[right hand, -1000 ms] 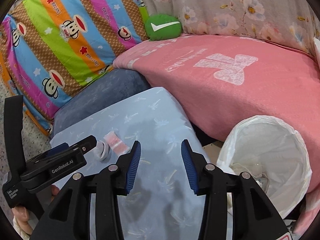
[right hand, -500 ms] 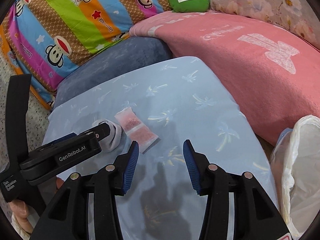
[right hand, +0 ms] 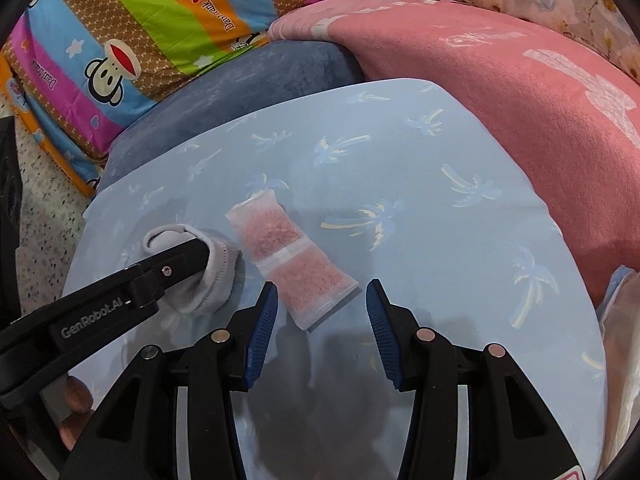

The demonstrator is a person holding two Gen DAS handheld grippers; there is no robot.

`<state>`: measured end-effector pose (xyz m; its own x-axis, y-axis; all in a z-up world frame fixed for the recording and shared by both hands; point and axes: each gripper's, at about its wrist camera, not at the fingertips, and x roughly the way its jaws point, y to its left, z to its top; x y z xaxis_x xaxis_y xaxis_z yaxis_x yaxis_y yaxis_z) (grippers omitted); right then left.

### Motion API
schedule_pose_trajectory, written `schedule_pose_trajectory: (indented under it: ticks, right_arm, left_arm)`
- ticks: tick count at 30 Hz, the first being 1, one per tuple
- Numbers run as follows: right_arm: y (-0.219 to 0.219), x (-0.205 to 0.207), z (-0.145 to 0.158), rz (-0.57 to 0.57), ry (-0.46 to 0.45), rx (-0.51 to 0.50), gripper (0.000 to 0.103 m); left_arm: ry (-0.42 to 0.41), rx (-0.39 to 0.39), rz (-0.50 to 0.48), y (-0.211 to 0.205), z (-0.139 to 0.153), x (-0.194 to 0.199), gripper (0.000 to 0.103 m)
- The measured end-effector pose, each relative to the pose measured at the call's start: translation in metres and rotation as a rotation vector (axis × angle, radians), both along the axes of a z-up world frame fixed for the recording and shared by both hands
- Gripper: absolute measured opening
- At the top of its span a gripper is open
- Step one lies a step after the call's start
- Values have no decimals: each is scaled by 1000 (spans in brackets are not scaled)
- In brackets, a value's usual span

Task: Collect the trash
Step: 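Grasp the grey sock with the left tool while the right tool grasps the pink packet, then carry the grey sock and pink packet over the wastebasket and open both tools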

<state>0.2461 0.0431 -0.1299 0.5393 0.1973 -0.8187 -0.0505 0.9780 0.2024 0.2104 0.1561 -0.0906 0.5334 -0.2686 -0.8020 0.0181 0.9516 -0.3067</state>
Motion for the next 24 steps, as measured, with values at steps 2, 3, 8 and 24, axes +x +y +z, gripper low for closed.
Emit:
schedule_pose_trajectory:
  ticks: [2,3,8,24]
  right_arm:
    - [3,4,-7,5,14,1,46]
    - [4,6,-9,5,17,1,44]
    - [9,6,-10,16,11,-11,20]
    - [-38,-47,60,-57,-110,43,12]
  left_arm:
    - [0,-2,3,1,-1,1,29]
    - [0,-5,5,2,-1,1,29]
    - [-4,7,5,1,0,0,27]
    - [-101,69,-40,-35,49,-34,26]
